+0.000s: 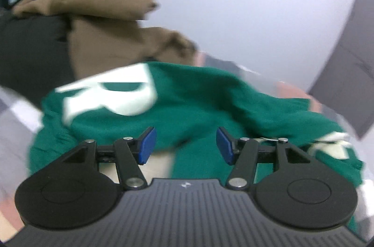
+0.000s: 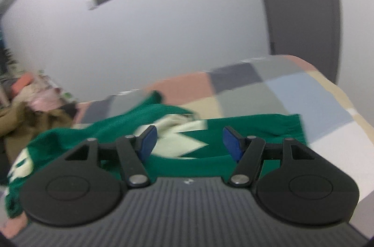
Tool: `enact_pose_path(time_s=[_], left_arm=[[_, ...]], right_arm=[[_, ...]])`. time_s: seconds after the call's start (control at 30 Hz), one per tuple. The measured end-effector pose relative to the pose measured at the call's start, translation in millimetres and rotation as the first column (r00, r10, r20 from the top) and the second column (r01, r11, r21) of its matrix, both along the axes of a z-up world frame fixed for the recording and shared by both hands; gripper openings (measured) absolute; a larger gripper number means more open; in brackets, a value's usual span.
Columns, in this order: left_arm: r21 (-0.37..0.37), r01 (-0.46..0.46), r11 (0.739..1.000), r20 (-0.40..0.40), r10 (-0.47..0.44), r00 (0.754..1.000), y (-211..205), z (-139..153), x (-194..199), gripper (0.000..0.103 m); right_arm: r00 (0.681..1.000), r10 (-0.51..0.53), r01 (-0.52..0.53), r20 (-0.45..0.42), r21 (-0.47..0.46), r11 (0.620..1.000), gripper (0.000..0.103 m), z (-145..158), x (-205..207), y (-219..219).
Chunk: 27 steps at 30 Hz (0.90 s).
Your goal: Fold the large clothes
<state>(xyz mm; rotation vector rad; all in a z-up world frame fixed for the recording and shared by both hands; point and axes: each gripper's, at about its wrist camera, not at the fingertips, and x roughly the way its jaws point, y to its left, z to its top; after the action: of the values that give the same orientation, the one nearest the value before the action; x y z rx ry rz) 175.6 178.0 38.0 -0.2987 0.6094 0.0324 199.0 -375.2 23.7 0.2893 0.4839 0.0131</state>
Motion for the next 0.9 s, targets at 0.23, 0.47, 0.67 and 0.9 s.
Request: enact_pose_path(time_s=[0.23, 0.47, 0.67, 0.9], left_arm=[[0.022, 0.131, 0.991, 0.052, -0.132, 0.99, -71, 5, -33, 0.063], [0.023, 0.191, 0.981, 0.087, -0.192, 0.977, -98, -16, -63, 0.063], [0.021, 0.219, 0.976, 0.109, -0.22, 0.969, -107, -28, -72, 0.063], [0.077, 0.236, 0.969, 0.125, -0.244, 0.962, -119, -46, -59, 0.063]], right_arm=[[0.982, 0.18, -0.179, 0.054, -0.022, 0.984, 0.065, 7, -33, 76], [0.954, 0.293, -0.291, 0.064, -0.037, 0.956, 0.065, -8, -62, 126], [0.944, 0.323, -0.318, 0.068, -0.078, 0.945, 0.065, -28, -79, 147], [0.946, 0.321, -0.317, 0.046, -0.09, 0.944, 0.066, -48, -72, 154]])
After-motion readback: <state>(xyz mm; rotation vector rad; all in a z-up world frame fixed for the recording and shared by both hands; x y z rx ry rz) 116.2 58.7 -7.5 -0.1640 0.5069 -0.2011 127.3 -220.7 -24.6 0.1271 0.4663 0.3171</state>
